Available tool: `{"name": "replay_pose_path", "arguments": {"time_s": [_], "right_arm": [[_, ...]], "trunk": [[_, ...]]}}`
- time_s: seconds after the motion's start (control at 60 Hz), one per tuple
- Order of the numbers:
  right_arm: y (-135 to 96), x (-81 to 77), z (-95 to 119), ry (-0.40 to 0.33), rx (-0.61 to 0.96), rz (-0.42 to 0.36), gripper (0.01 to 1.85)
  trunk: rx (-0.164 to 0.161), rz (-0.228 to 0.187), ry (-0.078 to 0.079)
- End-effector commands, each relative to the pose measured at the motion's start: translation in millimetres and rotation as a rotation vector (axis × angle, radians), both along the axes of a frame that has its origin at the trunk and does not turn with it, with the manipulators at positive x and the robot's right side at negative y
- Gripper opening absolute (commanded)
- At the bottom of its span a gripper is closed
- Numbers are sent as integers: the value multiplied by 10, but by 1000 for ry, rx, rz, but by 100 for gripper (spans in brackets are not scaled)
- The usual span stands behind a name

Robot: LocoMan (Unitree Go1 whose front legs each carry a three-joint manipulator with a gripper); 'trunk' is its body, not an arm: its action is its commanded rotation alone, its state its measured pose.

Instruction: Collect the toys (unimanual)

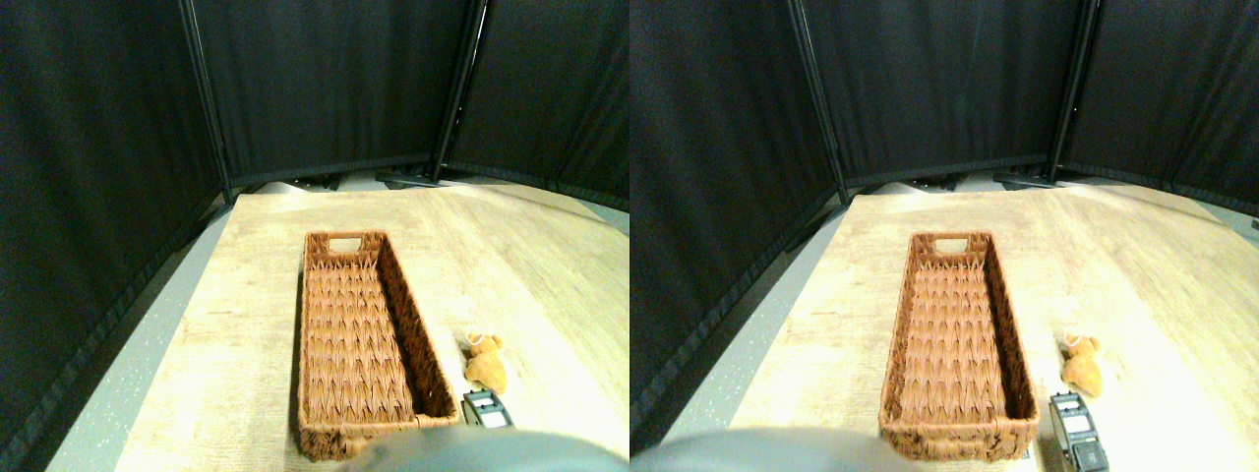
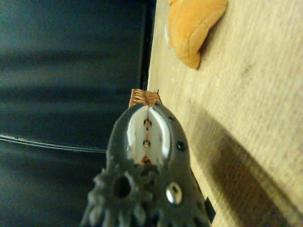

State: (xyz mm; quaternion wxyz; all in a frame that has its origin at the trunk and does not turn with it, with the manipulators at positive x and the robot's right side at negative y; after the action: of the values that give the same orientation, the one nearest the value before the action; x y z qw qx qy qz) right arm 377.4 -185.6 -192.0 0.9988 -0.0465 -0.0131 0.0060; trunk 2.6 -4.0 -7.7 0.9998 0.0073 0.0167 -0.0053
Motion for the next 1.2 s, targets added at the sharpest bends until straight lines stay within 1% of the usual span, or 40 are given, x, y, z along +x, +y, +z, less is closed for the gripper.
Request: {"name": "replay_pose_path", "arguments": {"time_s": [0.017,0.133,0.25,0.367,0.45,0.55,0.583,0.6,0.617,0.65,0.717,0.733,0.783,0.8,0.817,0.833,0.883,0.9,0.917,0.933,0.967,0.983,1.0,1.067,1.2], "right_arm": [[3,-2,72,-29,-15,-2,6],[-22,1,68,-36,-2,23,6],[-41,-2,67,-29,4,10,6],[-48,3,68,-47,8,30,6],[-47,5,67,-46,10,29,6],[-65,20,59,-51,83,23,6],[-84,24,55,-63,141,-16,14],[-84,24,55,-63,141,-16,14],[-91,27,56,-73,168,-30,18],[-104,34,57,-86,238,-51,23],[-130,50,50,-87,283,-52,28],[-160,78,39,-83,335,-45,33],[-177,90,34,-78,348,-44,37],[-196,102,33,-69,374,-47,42],[-196,102,33,-69,374,-47,42],[-221,118,32,-61,414,-47,49],[-242,137,40,-59,428,-38,56],[-242,137,40,-59,428,-38,56],[-251,149,45,-58,449,-43,61],[-251,149,45,-58,449,-43,61],[-254,153,52,-53,508,-68,65],[-254,153,52,-53,508,-68,65],[-251,158,66,-52,541,-72,67],[-253,192,75,-67,580,-61,66],[-287,247,102,-68,658,-66,66]], "trunk": [[-7,4,-1],[-6,2,-3],[-7,1,-3],[-7,1,-3],[-7,-3,-4],[-7,-7,-4],[-7,-7,-4],[-7,-7,-4],[-7,-9,-1],[-7,-9,-1],[-7,-12,-1],[-7,-12,-1],[-7,-16,0],[-7,-16,0],[-7,-16,0],[-7,-16,0],[-8,-19,2],[-8,-19,2],[-8,-19,2],[-8,-19,2],[-8,-19,2],[-8,-19,2],[-8,-19,2],[-8,-19,2],[-14,-22,3]]}}
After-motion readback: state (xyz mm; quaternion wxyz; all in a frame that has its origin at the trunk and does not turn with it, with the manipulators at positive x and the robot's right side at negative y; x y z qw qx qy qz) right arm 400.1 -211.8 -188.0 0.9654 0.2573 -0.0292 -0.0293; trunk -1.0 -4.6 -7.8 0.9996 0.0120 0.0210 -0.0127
